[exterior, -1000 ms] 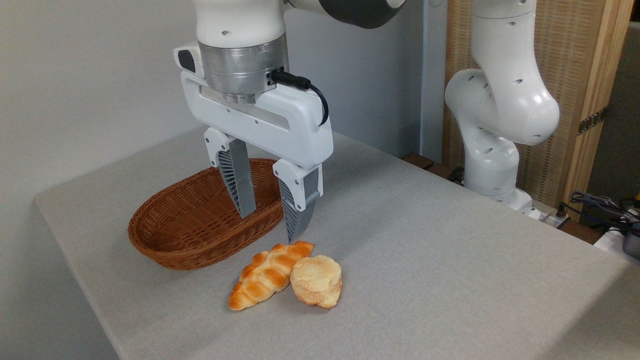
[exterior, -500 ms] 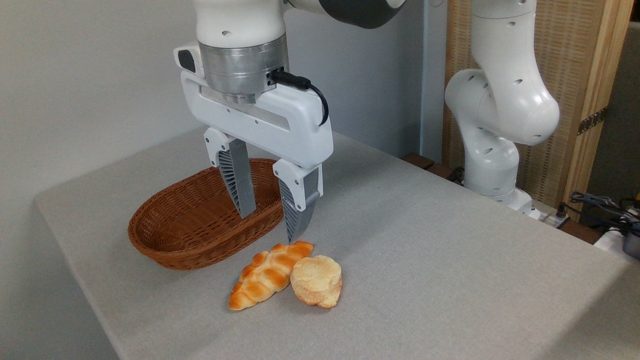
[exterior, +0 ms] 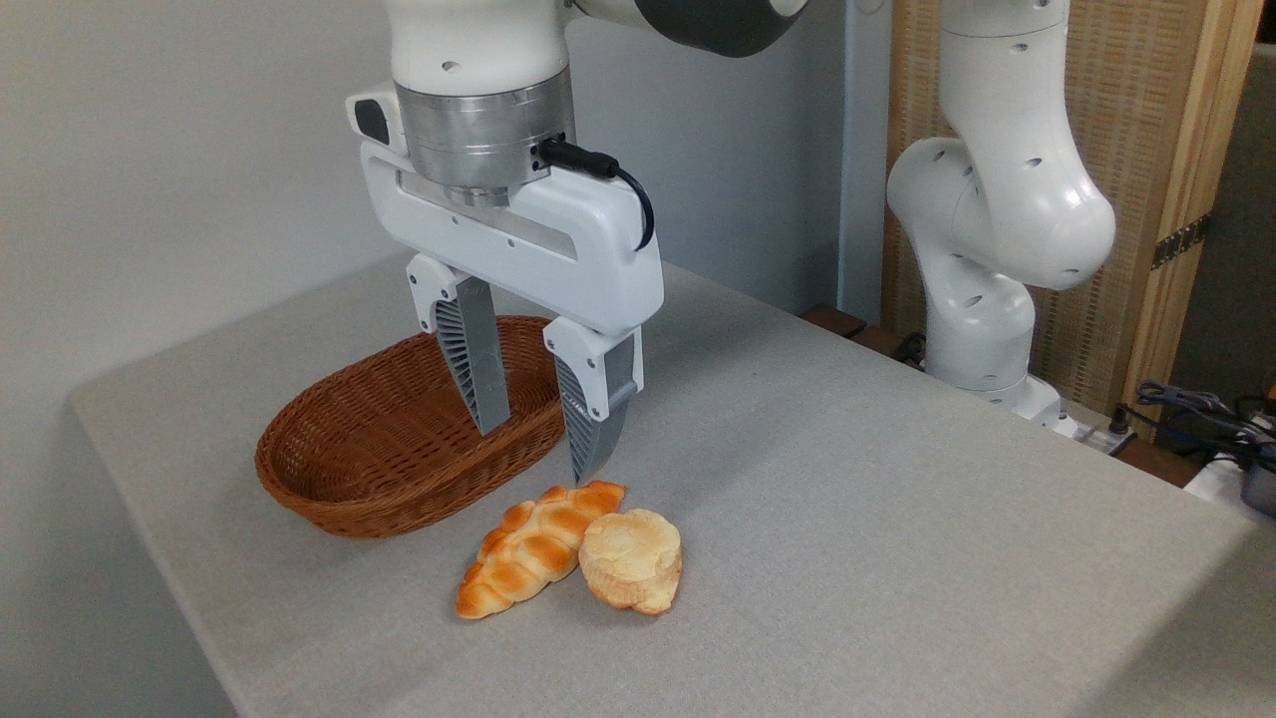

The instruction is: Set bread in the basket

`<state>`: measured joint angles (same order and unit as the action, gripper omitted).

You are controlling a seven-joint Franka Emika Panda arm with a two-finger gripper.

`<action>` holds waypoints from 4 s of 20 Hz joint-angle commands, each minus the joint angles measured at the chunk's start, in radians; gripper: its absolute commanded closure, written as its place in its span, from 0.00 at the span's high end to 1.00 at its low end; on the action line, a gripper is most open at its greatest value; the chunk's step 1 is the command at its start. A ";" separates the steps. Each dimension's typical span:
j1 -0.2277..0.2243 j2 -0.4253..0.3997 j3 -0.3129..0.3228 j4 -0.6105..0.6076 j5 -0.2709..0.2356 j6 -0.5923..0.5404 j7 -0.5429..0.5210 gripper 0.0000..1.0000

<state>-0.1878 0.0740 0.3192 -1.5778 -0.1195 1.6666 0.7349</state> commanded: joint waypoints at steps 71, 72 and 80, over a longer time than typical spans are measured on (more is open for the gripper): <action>0.002 -0.031 -0.049 -0.416 0.038 0.262 0.176 1.00; 0.001 -0.031 -0.049 -0.416 0.038 0.262 0.176 1.00; 0.002 -0.022 -0.049 -0.423 0.038 0.266 0.178 0.92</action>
<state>-0.1812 0.0613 0.2675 -1.9825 -0.0988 1.9065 0.8980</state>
